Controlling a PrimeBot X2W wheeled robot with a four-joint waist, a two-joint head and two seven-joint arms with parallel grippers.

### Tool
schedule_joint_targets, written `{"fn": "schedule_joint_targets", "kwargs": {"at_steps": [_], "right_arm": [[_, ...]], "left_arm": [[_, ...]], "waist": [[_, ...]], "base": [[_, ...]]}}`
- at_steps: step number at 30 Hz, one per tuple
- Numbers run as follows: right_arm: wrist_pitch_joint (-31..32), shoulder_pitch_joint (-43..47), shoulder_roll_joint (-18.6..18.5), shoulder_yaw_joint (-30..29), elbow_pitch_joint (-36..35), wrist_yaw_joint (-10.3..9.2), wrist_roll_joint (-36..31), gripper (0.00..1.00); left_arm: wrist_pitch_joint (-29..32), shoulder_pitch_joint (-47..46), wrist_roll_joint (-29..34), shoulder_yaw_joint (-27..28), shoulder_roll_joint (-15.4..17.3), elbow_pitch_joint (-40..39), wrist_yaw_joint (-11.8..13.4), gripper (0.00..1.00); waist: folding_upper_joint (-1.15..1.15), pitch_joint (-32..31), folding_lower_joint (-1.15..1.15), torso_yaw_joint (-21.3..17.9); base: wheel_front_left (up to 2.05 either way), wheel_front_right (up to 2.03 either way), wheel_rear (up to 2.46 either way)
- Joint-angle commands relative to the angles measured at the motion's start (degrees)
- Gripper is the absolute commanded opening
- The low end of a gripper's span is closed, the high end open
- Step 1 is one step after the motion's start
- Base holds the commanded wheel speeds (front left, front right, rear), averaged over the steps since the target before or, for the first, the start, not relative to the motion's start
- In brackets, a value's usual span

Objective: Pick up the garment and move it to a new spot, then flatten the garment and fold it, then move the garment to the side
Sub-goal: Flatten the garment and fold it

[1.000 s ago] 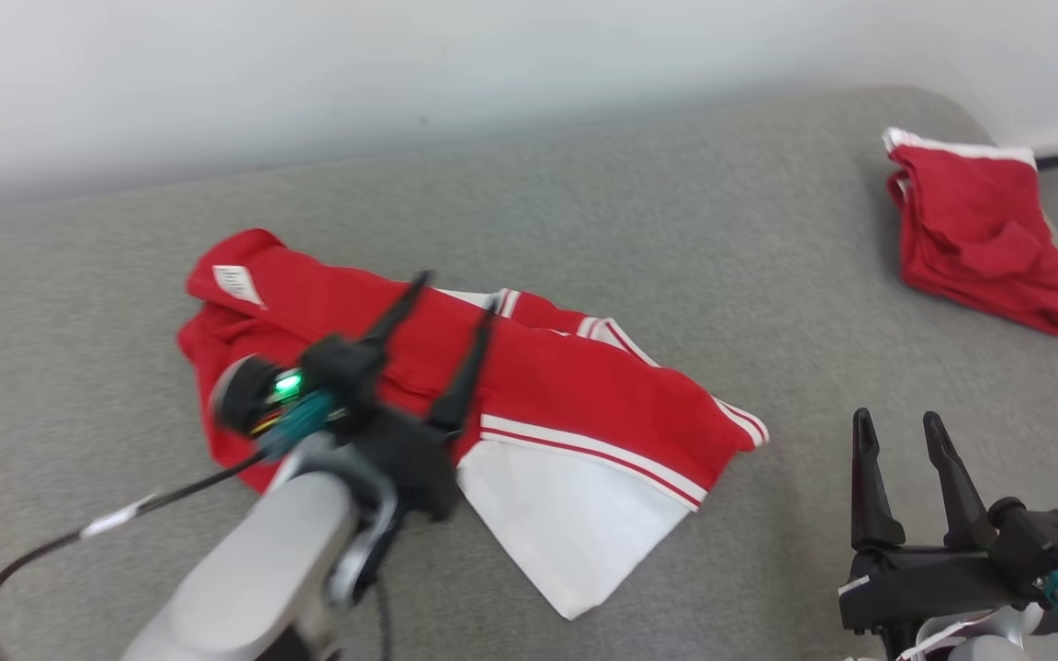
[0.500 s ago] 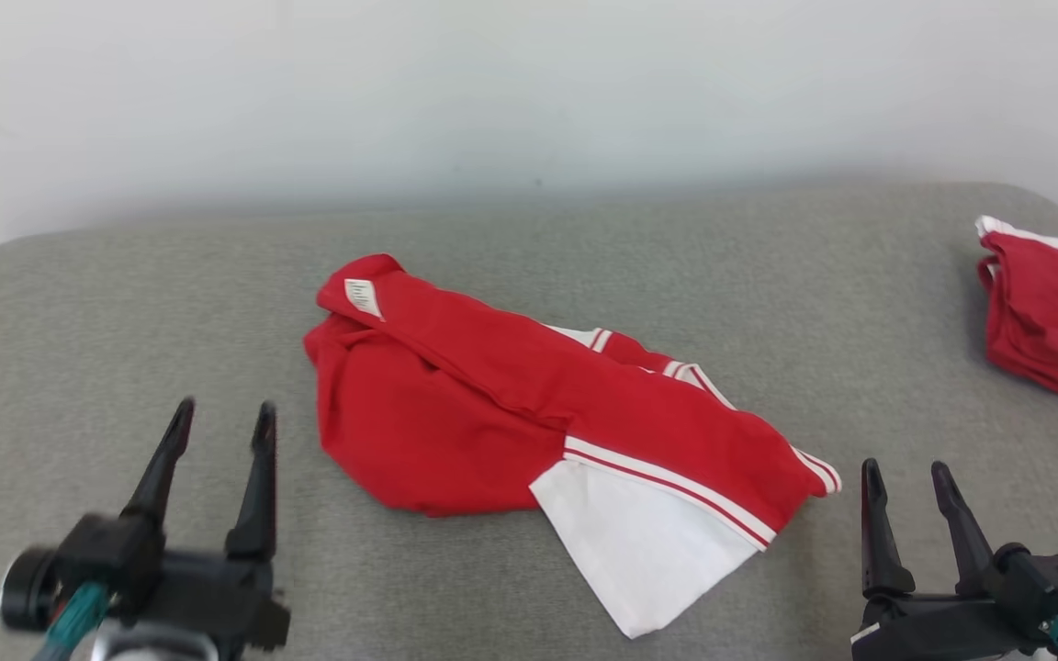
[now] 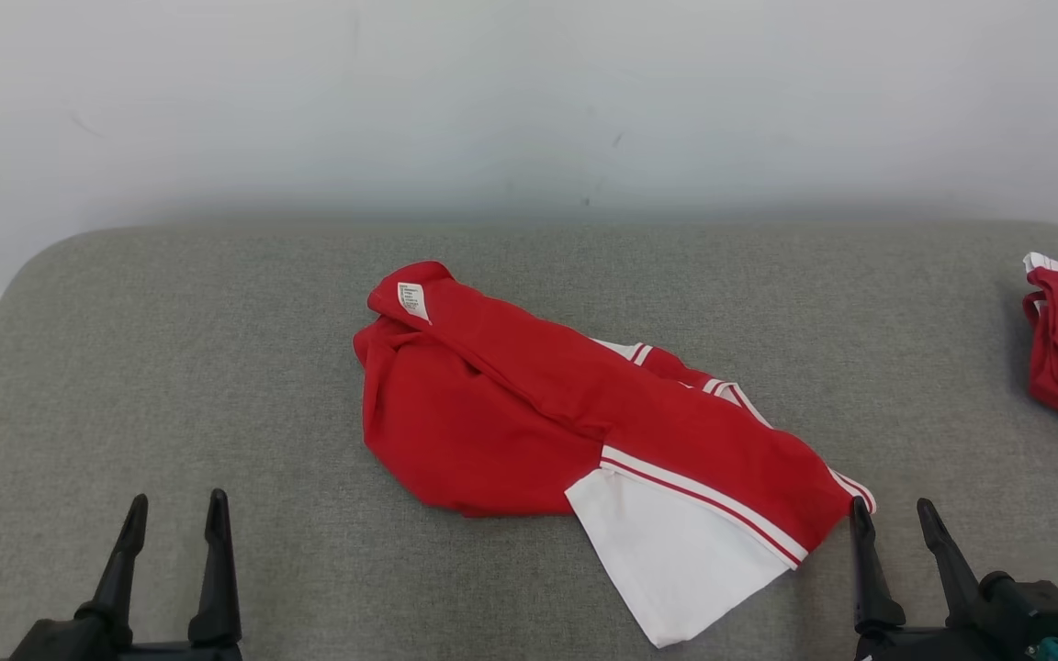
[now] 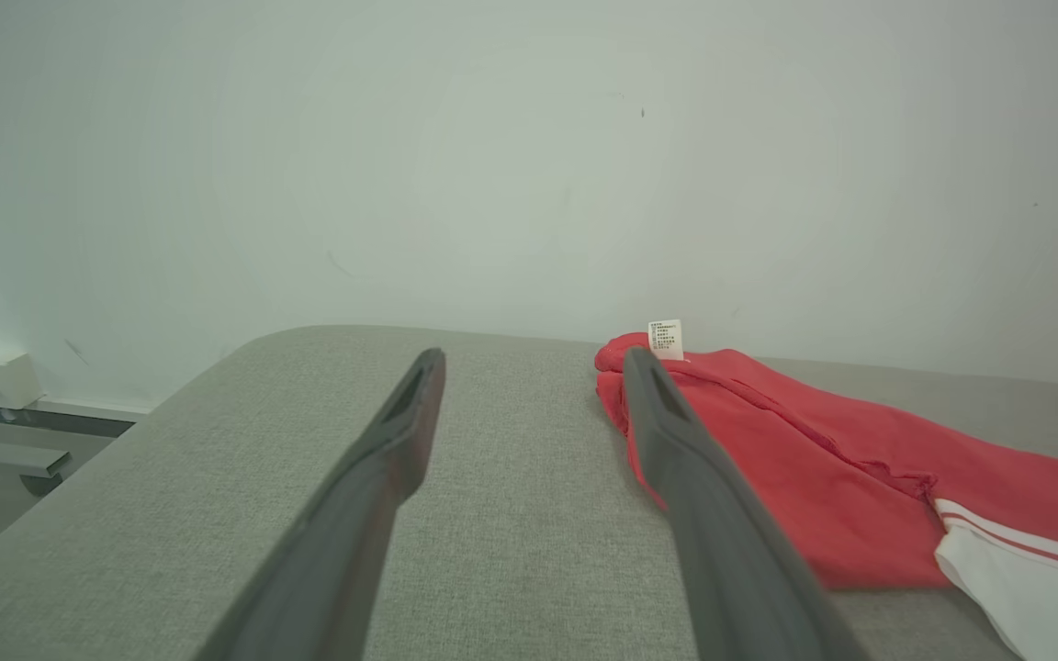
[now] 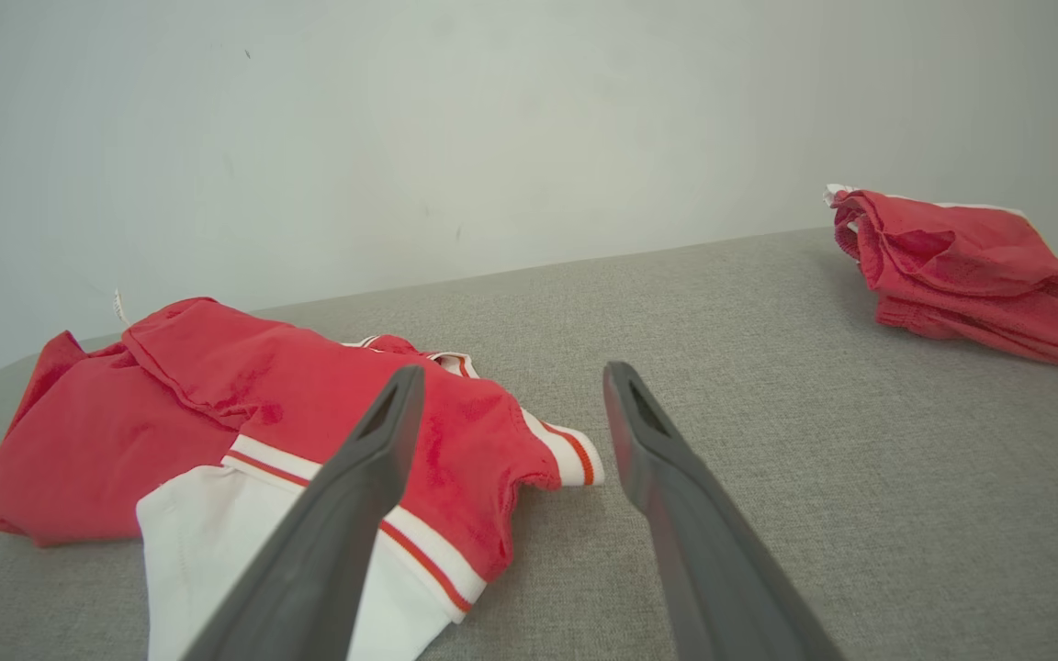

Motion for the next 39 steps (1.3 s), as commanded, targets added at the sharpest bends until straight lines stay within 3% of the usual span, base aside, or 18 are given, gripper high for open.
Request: {"fn": "schedule_joint_targets", "kwargs": {"at_steps": [1, 12, 22, 23, 24, 25, 26, 31, 39], "right_arm": [[0.16, 0.59, 0.00, 0.13, 0.43, -0.14, 0.31, 1.00], [3.12, -1.28, -0.52, 1.20, 5.66, -0.14, 0.56, 1.00], [3.50, -8.33, -1.18, 3.73, 19.73, -0.14, 1.69, 1.00], [3.26, -9.13, -1.04, 3.96, 21.08, -0.14, 2.15, 0.77], [3.09, -9.84, -0.98, 4.24, 22.42, -0.14, 2.34, 0.26], [3.09, -9.84, -0.98, 4.24, 22.42, -0.14, 2.34, 0.26], [2.85, -10.50, -1.01, 4.48, 23.69, -0.14, 2.46, 0.00], [1.26, -12.31, -2.21, 5.37, 26.96, -0.14, 3.36, 0.00], [1.27, -10.96, -10.09, 4.87, 24.68, -0.14, 5.64, 0.00]], "left_arm": [[-0.17, 0.71, 1.49, 1.04, -1.31, 0.43, -1.06, 1.00], [-0.17, -1.72, 4.77, 2.54, -4.16, 1.63, -3.21, 1.00], [-0.17, -2.98, 5.71, 1.31, -4.67, 2.67, -3.56, 1.00], [-0.17, -3.12, 5.59, 1.16, -4.58, 2.81, -3.57, 1.00], [-0.17, -3.25, 5.45, 1.01, -4.46, 2.89, -3.56, 1.00], [-0.17, -3.25, 5.45, 1.01, -4.46, 2.89, -3.56, 1.00], [-0.17, -3.34, 5.31, 0.86, -4.36, 2.93, -3.57, 1.00], [-0.17, -2.54, 5.17, 1.41, -4.50, 3.14, -3.59, 1.00], [-0.17, -2.40, 5.13, 1.13, -5.27, 3.35, -3.52, 1.00]], "waist": [[0.00, 0.12, 0.01, 0.37], [0.00, 1.33, 0.01, 1.87], [0.00, 2.19, 0.01, 4.76], [0.00, 2.17, 0.01, 4.96], [0.00, 2.15, 0.01, 5.09], [0.00, 2.15, 0.01, 5.09], [0.00, 2.11, 0.01, 5.18], [0.00, 1.58, 0.01, 4.39], [0.00, 1.54, 0.01, 2.21]], "base": [[0.00, 0.00, 0.00], [0.00, 0.00, 0.00], [0.00, 0.00, 0.00], [0.00, 0.00, 0.00], [0.00, 0.00, 0.00], [0.00, 0.00, 0.00], [0.00, 0.00, 0.00], [0.00, 0.00, 0.00], [0.00, 0.00, 0.00]]}}
